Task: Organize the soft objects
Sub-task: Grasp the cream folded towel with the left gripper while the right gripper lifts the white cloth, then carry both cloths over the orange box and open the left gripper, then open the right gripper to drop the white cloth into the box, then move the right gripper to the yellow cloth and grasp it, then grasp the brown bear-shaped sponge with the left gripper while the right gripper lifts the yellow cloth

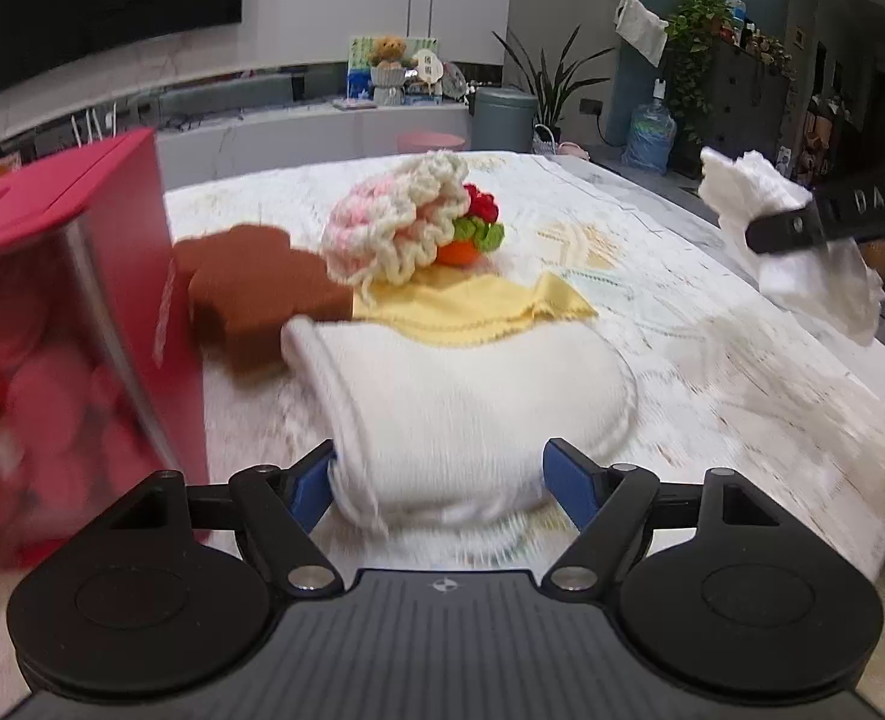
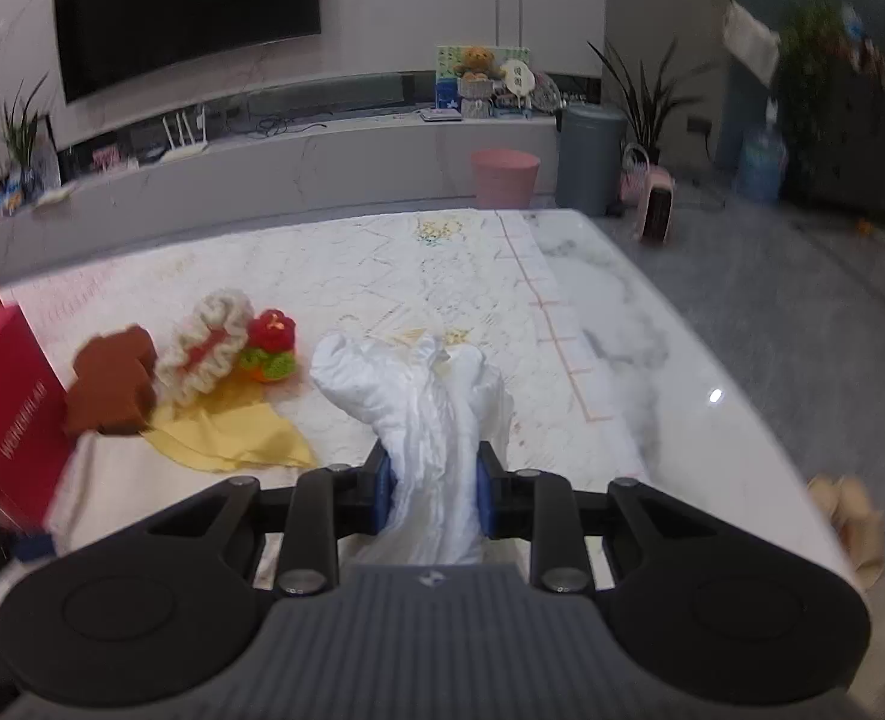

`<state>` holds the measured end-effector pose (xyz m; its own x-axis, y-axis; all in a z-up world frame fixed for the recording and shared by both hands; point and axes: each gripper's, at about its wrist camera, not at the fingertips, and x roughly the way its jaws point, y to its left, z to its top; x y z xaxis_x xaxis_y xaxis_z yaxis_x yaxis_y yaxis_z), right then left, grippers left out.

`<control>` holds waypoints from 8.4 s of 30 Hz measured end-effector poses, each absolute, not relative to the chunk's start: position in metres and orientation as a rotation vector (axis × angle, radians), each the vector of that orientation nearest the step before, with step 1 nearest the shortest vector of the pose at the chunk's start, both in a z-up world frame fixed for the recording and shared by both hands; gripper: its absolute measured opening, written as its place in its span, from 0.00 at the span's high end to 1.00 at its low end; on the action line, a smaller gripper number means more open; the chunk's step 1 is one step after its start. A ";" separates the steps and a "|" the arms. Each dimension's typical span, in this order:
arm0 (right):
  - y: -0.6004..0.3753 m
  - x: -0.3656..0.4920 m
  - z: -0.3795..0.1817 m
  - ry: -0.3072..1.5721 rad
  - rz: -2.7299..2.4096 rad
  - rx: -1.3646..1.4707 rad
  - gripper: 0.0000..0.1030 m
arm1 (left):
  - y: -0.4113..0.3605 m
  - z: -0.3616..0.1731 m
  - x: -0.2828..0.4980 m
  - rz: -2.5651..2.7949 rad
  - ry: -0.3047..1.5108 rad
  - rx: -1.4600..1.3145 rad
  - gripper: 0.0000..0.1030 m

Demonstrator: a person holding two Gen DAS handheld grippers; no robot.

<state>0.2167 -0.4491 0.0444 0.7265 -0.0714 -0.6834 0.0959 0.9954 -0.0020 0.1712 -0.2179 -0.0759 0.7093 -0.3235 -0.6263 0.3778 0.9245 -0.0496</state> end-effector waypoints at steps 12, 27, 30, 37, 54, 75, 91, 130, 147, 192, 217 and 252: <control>-0.440 0.224 0.026 0.769 -0.081 -0.002 0.74 | -0.203 -0.077 0.145 -0.421 0.564 0.031 0.78; -0.438 0.216 0.039 0.776 -0.084 0.076 0.74 | -0.177 0.023 0.109 -0.444 0.429 0.036 0.80; -0.434 0.212 0.046 0.754 -0.061 0.086 0.74 | -0.174 0.047 0.109 -0.451 0.407 0.030 0.80; -0.409 0.197 0.081 0.684 0.007 0.093 0.74 | -0.153 0.094 0.108 -0.415 0.344 -0.018 0.80; -0.242 0.201 0.177 0.545 0.285 -0.031 0.74 | 0.010 0.100 0.194 -0.169 0.502 -0.140 0.80; -0.169 0.234 0.149 0.617 0.372 -0.106 0.74 | 0.050 0.026 0.231 -0.061 0.775 -0.091 0.16; -0.072 0.291 0.106 0.754 0.485 -0.156 0.75 | 0.057 0.047 0.199 0.076 0.667 -0.027 0.19; -0.257 0.263 0.134 0.624 0.056 -0.195 0.02 | -0.020 0.076 0.141 -0.260 0.585 -0.082 0.17; -0.340 0.307 -0.022 0.806 0.038 -0.010 0.03 | -0.112 0.036 0.135 -0.362 0.657 0.016 0.17; -0.454 0.304 -0.033 0.898 0.429 0.004 1.00 | -0.266 -0.064 0.270 0.502 0.639 -0.045 0.21; -0.407 0.296 -0.031 0.950 0.452 -0.185 0.30 | -0.223 -0.051 0.190 0.057 0.720 -0.004 0.16; -0.400 0.268 0.049 0.942 0.435 -0.177 0.99 | -0.199 0.020 0.161 -0.120 0.516 -0.124 0.25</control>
<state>0.2681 -0.3999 0.0492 0.5096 0.2830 -0.8125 -0.4349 0.8996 0.0405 0.1609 -0.1986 0.0197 0.8629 -0.1458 -0.4838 0.0834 0.9854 -0.1482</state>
